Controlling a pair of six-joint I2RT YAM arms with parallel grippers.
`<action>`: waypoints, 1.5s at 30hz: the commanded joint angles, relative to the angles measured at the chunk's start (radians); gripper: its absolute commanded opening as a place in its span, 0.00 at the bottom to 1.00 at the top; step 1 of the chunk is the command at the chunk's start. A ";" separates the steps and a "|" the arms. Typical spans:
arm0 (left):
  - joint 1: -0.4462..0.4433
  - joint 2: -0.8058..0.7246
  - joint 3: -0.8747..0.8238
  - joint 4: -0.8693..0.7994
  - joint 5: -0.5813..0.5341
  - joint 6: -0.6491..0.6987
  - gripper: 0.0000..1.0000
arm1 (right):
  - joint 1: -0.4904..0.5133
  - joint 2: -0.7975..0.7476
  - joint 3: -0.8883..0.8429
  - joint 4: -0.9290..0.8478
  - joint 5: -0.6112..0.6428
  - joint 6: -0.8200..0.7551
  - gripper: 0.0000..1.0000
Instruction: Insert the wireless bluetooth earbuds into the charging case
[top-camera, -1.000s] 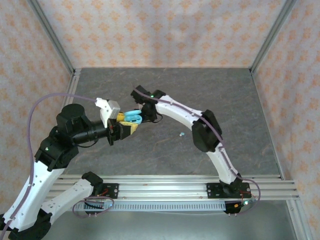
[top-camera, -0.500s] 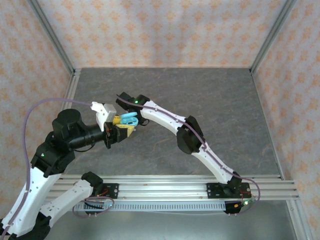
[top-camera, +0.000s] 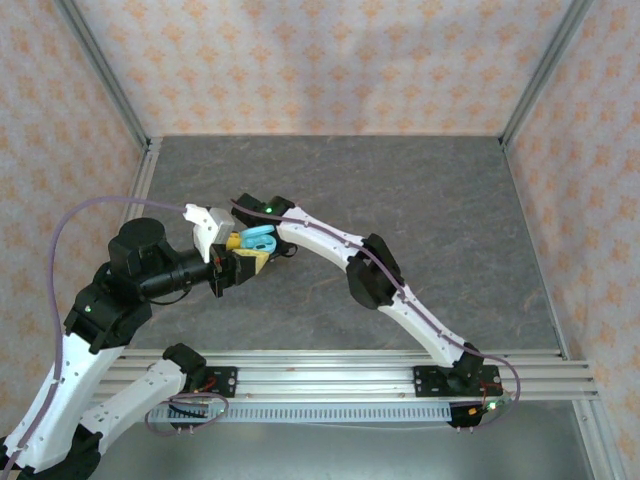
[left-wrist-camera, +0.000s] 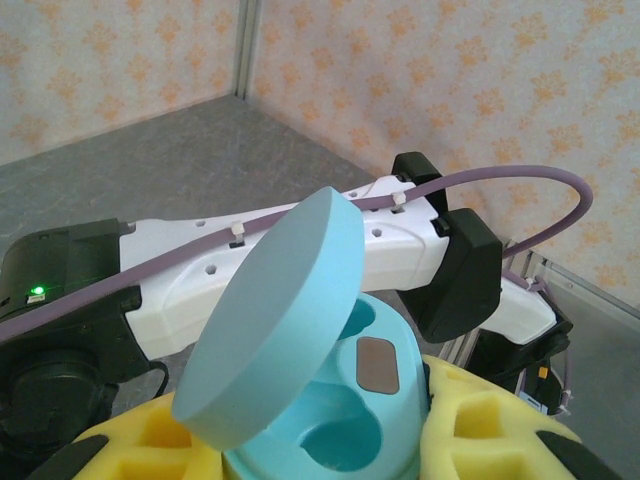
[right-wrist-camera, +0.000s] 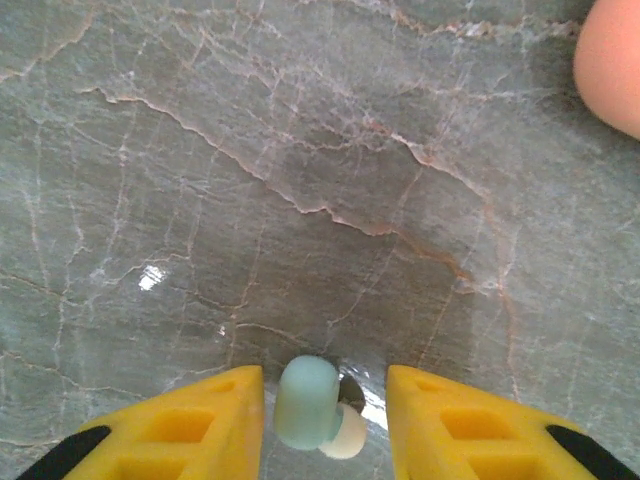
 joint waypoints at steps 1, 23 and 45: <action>0.008 -0.007 -0.008 0.009 -0.012 -0.014 0.00 | 0.009 0.029 0.042 -0.036 0.017 -0.017 0.34; 0.007 0.021 -0.048 0.132 0.032 0.072 0.00 | -0.185 -0.607 -0.563 0.221 -0.177 0.284 0.15; 0.006 0.319 -0.054 0.493 0.146 0.136 0.00 | -0.243 -1.465 -0.986 0.492 -0.289 0.613 0.15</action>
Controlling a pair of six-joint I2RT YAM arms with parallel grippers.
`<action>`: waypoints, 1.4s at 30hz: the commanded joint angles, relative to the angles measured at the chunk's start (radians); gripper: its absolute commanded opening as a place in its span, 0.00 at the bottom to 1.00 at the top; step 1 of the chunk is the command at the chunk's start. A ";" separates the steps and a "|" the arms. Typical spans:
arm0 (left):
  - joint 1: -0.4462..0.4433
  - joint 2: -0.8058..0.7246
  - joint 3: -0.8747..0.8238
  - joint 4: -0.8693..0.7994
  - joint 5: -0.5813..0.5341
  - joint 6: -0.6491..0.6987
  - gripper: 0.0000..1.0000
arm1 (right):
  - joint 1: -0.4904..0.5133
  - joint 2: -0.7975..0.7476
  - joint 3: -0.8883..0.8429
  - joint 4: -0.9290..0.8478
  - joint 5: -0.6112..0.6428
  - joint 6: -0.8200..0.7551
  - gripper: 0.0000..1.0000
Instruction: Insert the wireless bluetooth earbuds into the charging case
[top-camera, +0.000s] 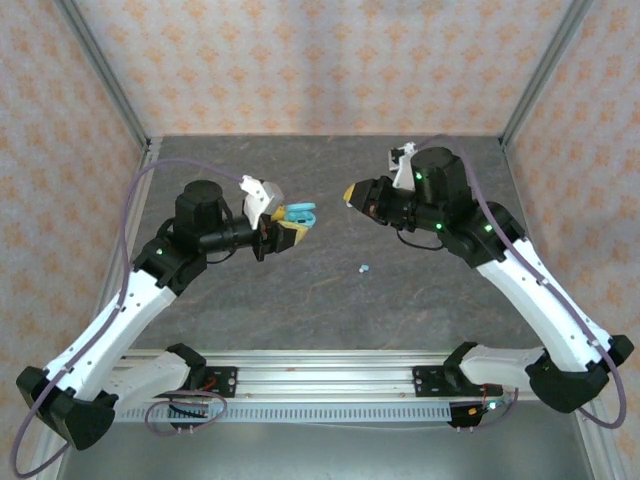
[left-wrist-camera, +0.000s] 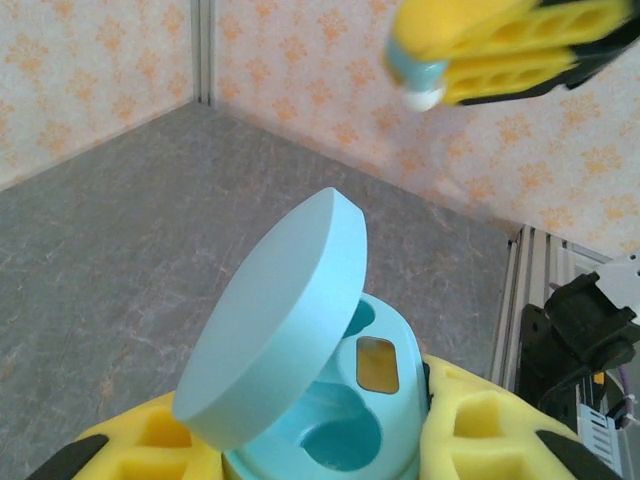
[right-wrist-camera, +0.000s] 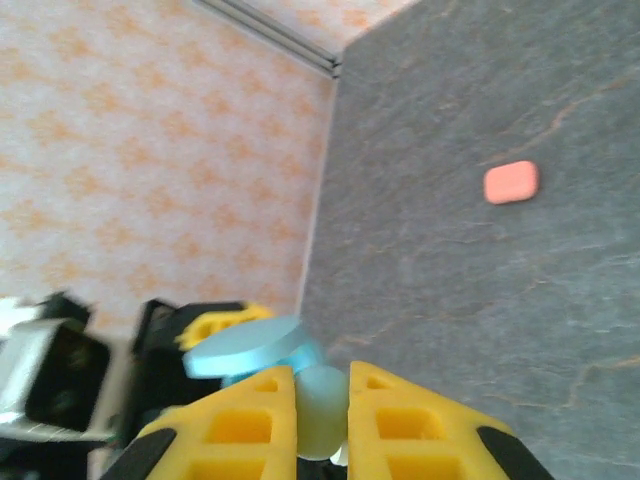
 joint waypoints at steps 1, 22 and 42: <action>0.005 0.012 0.023 0.116 0.035 0.020 0.00 | 0.031 -0.021 -0.014 0.090 -0.051 0.065 0.15; -0.032 0.016 -0.026 0.227 -0.019 0.032 0.00 | 0.113 0.139 0.031 0.221 -0.184 0.023 0.16; -0.043 -0.006 -0.021 0.179 -0.036 0.076 0.00 | 0.133 0.191 0.012 0.318 -0.142 0.005 0.18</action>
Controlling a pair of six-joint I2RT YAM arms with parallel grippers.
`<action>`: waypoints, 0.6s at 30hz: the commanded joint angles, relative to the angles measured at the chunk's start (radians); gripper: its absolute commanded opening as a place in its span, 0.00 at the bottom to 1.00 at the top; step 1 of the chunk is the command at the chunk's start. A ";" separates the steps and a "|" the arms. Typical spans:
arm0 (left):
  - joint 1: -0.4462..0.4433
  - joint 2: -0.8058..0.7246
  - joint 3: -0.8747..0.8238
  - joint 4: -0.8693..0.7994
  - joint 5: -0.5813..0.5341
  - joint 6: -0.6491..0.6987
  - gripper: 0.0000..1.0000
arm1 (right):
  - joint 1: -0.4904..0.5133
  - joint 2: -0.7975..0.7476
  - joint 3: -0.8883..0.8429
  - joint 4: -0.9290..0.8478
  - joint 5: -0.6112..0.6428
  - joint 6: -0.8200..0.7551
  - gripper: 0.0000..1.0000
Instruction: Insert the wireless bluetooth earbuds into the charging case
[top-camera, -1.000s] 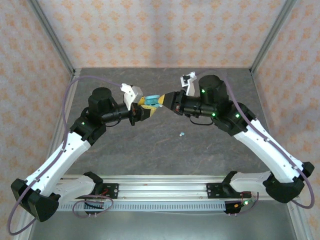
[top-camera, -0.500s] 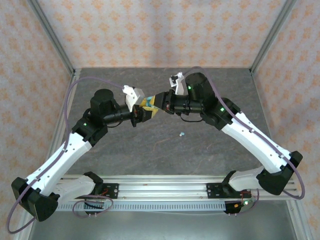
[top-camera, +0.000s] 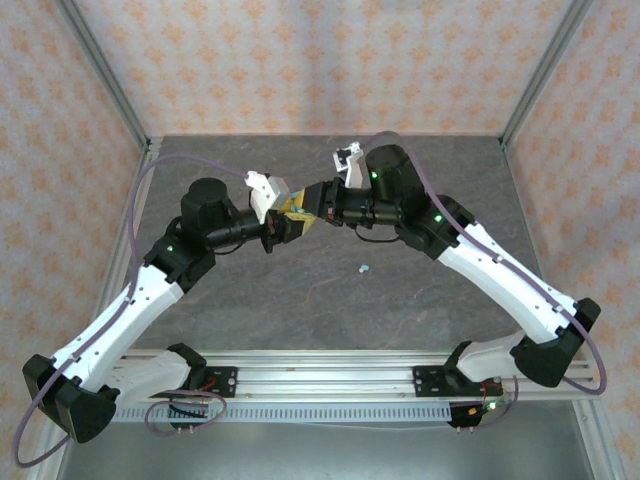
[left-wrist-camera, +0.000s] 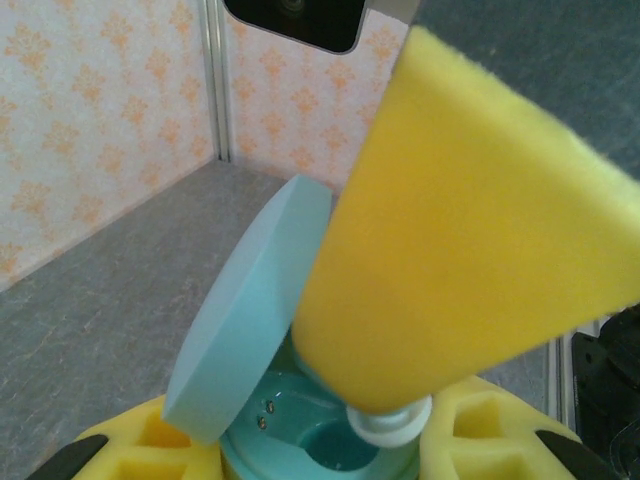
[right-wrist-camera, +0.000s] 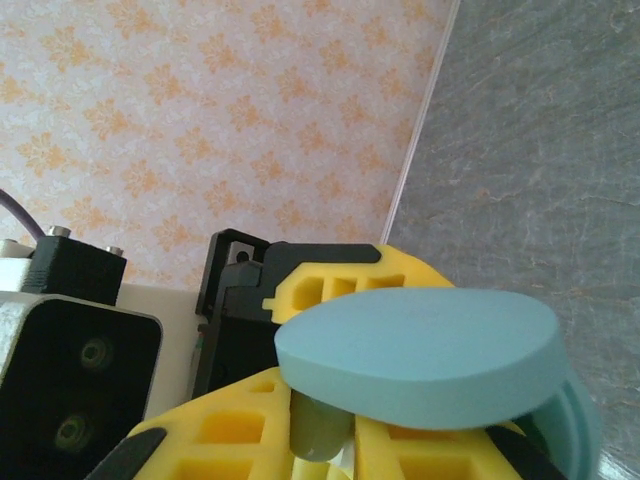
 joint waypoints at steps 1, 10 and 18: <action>-0.016 -0.036 0.001 0.014 0.006 0.029 0.00 | 0.015 0.023 0.007 0.077 0.012 -0.020 0.18; -0.015 -0.069 -0.008 -0.006 -0.016 0.046 0.00 | 0.023 0.012 -0.027 0.016 0.054 -0.070 0.20; -0.014 -0.072 -0.006 -0.005 -0.009 0.049 0.00 | 0.034 0.027 -0.039 0.002 0.071 -0.088 0.26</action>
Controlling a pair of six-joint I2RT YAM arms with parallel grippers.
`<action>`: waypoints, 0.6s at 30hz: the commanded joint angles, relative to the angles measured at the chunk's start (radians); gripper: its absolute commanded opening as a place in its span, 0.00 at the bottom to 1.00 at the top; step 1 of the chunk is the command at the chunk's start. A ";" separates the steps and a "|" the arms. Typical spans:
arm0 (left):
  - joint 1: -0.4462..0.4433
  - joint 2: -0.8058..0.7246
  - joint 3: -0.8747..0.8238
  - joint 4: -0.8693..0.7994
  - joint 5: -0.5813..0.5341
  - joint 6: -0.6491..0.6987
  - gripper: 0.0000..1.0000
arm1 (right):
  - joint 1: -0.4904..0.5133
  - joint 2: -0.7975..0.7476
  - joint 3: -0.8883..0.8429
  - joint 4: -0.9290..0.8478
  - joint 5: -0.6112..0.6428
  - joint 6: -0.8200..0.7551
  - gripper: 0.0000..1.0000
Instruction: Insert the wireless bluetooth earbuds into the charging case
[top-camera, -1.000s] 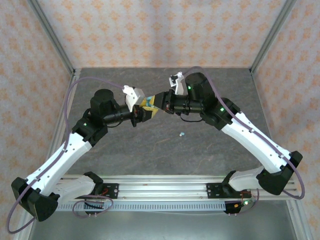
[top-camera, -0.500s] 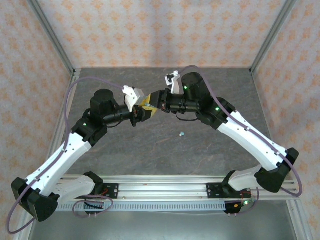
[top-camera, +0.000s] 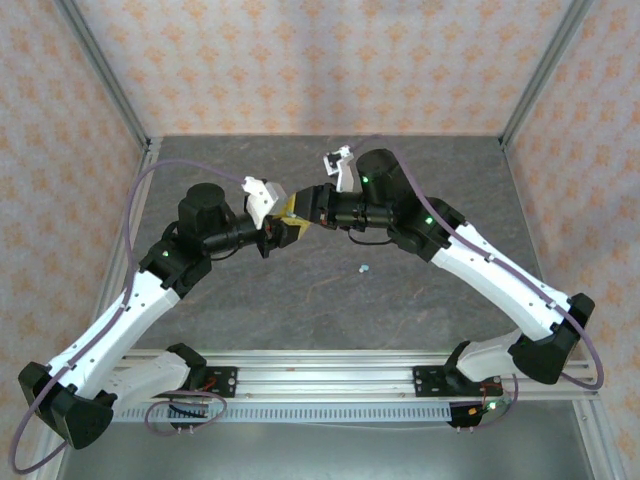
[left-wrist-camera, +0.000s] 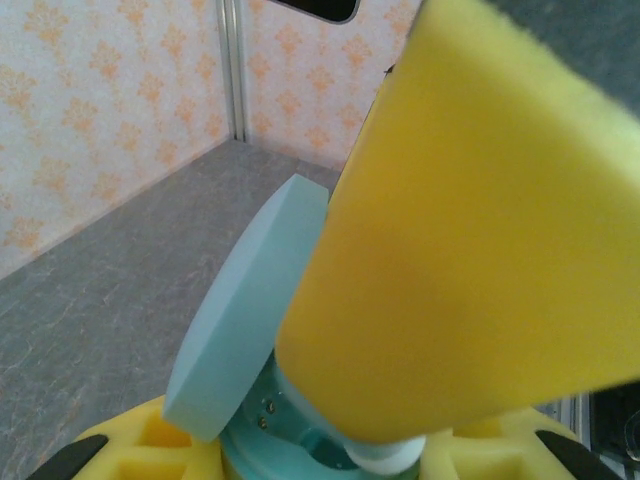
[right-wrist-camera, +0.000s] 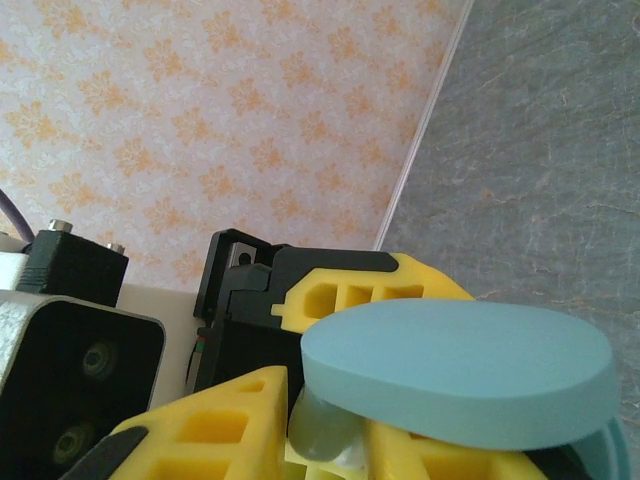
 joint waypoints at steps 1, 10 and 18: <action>-0.014 -0.034 0.016 0.051 0.033 0.023 0.00 | 0.006 0.014 -0.021 -0.027 0.058 -0.035 0.27; -0.014 -0.043 0.016 0.028 0.033 0.040 0.00 | 0.010 0.018 -0.016 -0.052 0.077 -0.048 0.26; -0.004 -0.041 0.021 -0.022 0.021 0.071 0.00 | 0.008 -0.001 0.025 -0.104 0.132 -0.065 0.27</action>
